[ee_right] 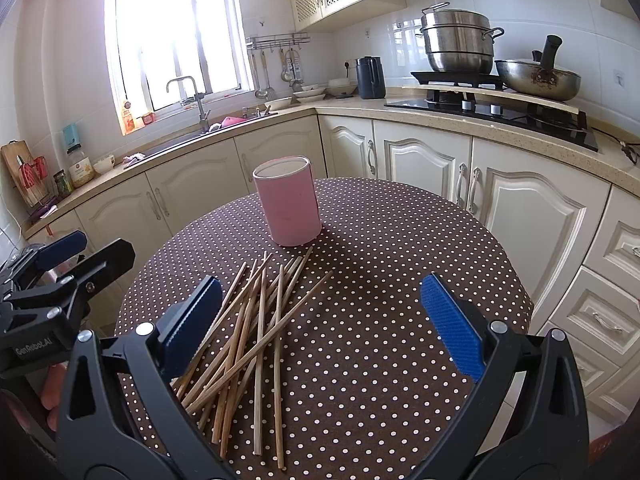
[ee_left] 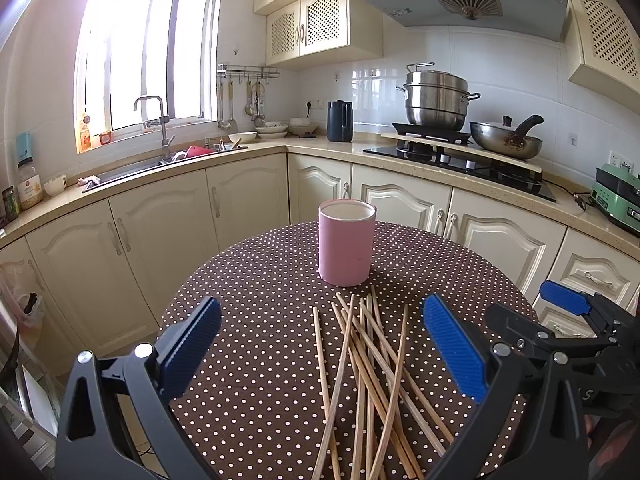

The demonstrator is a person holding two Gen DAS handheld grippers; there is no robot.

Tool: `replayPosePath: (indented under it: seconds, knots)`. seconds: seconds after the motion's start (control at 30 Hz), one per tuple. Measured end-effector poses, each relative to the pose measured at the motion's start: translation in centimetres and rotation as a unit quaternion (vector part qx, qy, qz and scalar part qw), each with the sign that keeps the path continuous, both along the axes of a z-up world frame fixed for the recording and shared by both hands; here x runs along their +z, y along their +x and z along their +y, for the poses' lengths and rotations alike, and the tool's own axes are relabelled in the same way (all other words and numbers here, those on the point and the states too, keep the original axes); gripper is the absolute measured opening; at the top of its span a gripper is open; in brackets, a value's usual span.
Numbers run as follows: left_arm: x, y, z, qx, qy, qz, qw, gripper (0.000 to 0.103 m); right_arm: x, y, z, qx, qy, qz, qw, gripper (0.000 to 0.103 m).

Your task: Organize utensils

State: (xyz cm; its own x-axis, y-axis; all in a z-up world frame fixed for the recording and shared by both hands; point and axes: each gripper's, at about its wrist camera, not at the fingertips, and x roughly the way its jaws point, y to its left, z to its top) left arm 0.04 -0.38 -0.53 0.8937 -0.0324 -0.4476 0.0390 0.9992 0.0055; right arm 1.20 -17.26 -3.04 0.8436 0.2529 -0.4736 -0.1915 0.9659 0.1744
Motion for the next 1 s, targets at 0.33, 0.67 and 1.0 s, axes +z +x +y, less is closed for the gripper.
replayPosePath:
  seconds: [0.33, 0.67, 1.0]
  knots:
    - [-0.2, 0.0, 0.4, 0.003, -0.004, 0.006, 1.0, 0.099, -0.4, 0.1, 0.0, 0.001, 0.003, 0.012, 1.0, 0.098]
    - [-1.3, 0.9, 1.6, 0.003, -0.012, 0.029, 0.9995, 0.099, -1.7, 1.6, 0.6, 0.003, 0.012, 0.056, 0.998, 0.098]
    - [-3.6, 3.0, 2.8, -0.007, -0.02, 0.072, 0.9972, 0.089, -4.4, 4.2, 2.6, 0.026, 0.011, 0.137, 0.99, 0.096]
